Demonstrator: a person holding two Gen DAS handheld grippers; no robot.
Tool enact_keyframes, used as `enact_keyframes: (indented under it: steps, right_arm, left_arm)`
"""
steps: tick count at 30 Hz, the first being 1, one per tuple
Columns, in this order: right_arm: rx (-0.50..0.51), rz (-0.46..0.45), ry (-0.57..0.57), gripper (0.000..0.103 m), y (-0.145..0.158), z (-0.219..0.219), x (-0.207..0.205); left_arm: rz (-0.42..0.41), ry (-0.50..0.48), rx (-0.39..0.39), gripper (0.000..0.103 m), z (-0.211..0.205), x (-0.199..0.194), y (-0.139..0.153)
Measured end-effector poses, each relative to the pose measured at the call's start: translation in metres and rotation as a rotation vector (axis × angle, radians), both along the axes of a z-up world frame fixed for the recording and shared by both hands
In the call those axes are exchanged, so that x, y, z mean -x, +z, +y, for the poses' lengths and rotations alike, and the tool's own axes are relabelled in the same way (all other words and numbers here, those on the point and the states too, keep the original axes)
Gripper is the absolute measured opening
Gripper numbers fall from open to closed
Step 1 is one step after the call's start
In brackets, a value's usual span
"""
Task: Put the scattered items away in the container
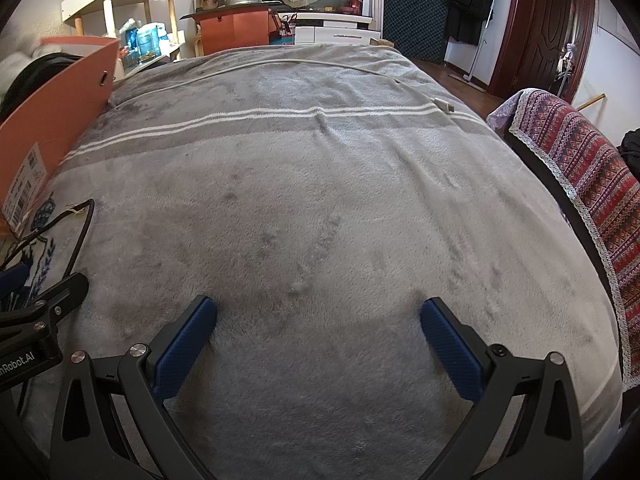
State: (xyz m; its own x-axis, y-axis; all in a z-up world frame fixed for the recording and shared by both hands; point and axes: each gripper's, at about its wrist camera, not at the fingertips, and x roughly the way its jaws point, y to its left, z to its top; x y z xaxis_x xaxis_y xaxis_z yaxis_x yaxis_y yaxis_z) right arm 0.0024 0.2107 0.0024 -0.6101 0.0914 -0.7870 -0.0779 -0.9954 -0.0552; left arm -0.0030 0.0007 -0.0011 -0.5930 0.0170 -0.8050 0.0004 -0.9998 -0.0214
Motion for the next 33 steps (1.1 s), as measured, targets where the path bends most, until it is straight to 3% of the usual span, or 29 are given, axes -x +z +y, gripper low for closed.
enact_keyframes:
  steps: [33]
  right_arm:
    - [0.001,0.000,0.000,0.102,0.0007,-0.0013,-0.0018]
  left_arm:
    - [-0.002,0.001,-0.006,0.103,0.0040,-0.0001,0.0002]
